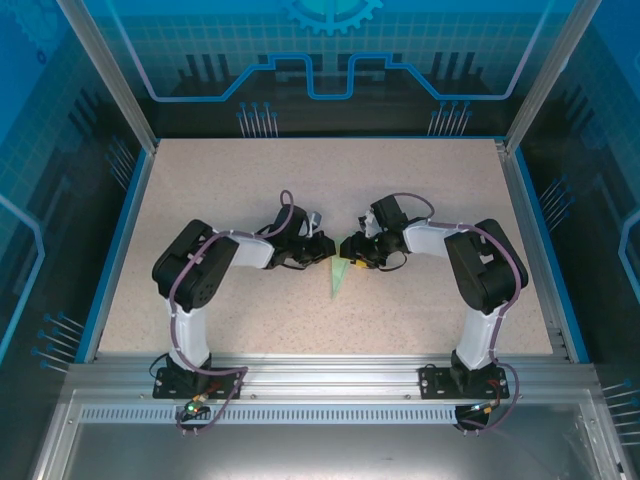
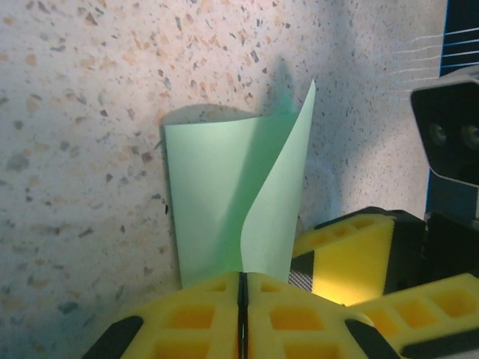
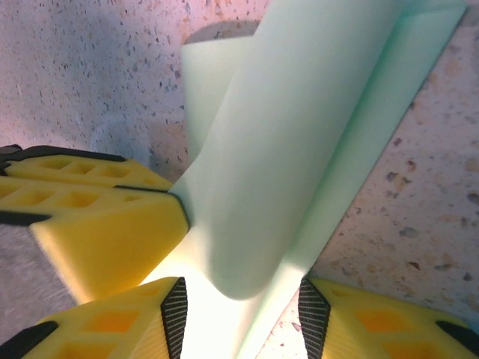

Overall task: Fold a paper plane with a square sheet of paper (fold left side to right side)
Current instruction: Fold the wing for the fifth time at the center of the table.

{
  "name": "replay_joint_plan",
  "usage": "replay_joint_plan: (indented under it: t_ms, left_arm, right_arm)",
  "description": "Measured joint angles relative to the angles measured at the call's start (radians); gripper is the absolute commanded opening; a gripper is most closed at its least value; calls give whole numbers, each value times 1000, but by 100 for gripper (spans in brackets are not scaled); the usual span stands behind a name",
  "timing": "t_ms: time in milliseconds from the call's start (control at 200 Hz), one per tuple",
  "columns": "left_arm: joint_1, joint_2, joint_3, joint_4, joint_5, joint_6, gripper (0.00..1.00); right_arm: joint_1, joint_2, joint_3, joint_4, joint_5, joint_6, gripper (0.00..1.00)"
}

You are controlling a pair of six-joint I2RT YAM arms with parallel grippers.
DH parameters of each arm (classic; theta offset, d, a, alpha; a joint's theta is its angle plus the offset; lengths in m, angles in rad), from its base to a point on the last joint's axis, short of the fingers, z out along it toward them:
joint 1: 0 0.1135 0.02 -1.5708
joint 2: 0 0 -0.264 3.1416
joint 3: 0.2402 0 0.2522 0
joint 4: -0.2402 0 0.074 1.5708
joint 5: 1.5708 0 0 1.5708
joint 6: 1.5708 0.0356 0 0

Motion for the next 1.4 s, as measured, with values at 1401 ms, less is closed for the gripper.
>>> replay_joint_plan:
  t_ms: [1401]
  left_arm:
    - [8, 68, 52, 7, 66, 5, 6]
  right_arm:
    - [-44, -3, 31, 54, -14, 3, 21]
